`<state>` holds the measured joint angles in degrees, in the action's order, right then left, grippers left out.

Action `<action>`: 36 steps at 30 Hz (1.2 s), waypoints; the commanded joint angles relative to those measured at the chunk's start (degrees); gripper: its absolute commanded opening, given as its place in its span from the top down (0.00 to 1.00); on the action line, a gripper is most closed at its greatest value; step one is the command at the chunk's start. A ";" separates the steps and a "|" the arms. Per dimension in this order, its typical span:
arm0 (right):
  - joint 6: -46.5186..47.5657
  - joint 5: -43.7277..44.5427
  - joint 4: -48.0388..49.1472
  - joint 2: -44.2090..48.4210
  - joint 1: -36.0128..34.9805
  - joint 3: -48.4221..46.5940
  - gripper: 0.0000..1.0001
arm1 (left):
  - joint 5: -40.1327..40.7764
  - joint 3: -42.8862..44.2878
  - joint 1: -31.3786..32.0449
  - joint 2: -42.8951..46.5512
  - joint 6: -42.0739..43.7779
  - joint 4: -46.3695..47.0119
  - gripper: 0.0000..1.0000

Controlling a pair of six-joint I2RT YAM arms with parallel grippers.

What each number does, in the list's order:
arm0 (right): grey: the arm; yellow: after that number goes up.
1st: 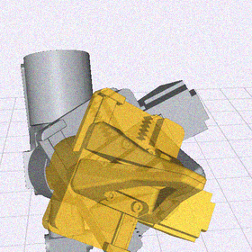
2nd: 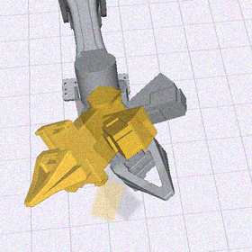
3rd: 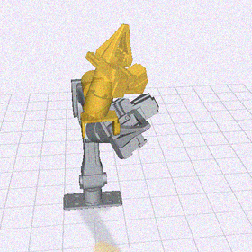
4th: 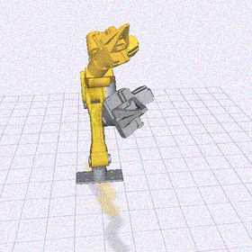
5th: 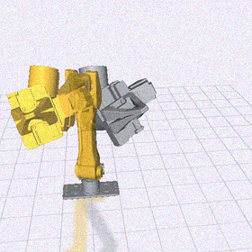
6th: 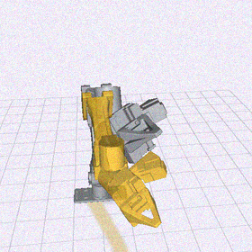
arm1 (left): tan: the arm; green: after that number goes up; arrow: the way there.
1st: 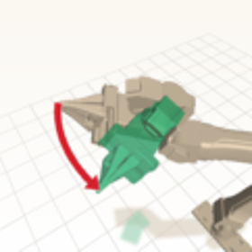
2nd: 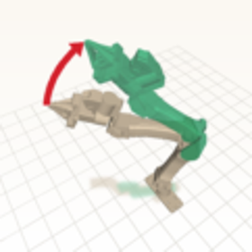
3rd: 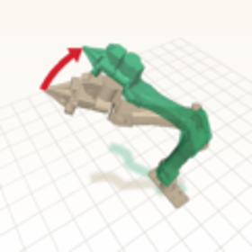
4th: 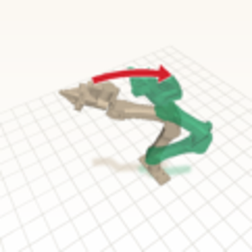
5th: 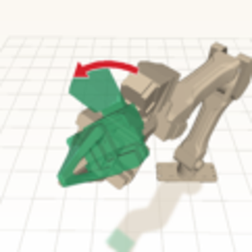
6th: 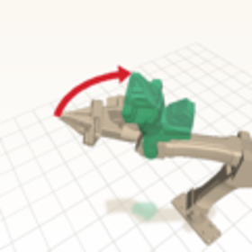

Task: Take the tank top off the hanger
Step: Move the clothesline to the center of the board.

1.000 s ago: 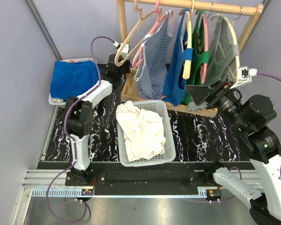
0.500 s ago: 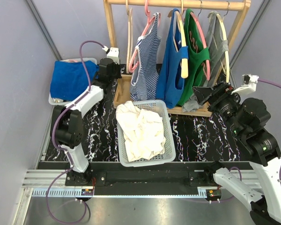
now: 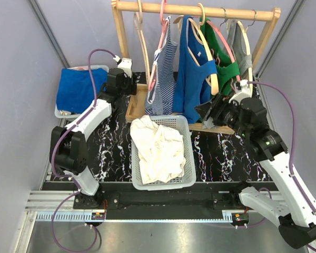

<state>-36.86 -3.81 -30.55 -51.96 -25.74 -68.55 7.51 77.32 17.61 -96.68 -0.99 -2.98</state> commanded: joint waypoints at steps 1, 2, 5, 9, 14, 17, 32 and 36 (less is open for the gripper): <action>4.25 -3.93 6.11 2.22 -0.02 4.91 0.21 | -3.10 -0.06 1.11 1.50 3.80 -1.41 0.26; 4.60 -2.44 6.46 2.39 -0.02 5.79 0.21 | -3.72 0.11 1.38 1.41 4.42 -1.67 0.08; 4.96 -2.95 7.25 0.91 -0.02 4.32 0.20 | -4.87 1.34 1.64 1.23 5.12 -2.55 0.01; 4.25 -3.92 5.59 -1.82 0.07 0.97 0.21 | -6.54 1.61 1.64 2.20 5.74 -3.69 0.01; 3.12 -6.64 4.88 -1.21 -0.02 7.87 0.31 | -11.19 -0.23 1.64 4.75 6.00 -6.15 0.01; 0.14 -6.20 4.79 -0.86 -0.02 15.26 0.51 | -12.51 -1.03 1.64 5.71 6.09 -7.21 0.01; -12.62 17.17 -2.51 -14.64 0.07 24.43 0.59 | -12.61 0.02 1.64 7.21 6.71 -8.62 0.01; -12.97 19.89 1.00 -20.53 1.30 23.56 0.59 | -12.17 -0.24 1.64 7.30 6.88 -8.18 0.01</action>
<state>-47.68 8.82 -31.94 -69.04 -25.52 -42.92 -4.12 76.31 19.40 -91.44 4.99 -13.39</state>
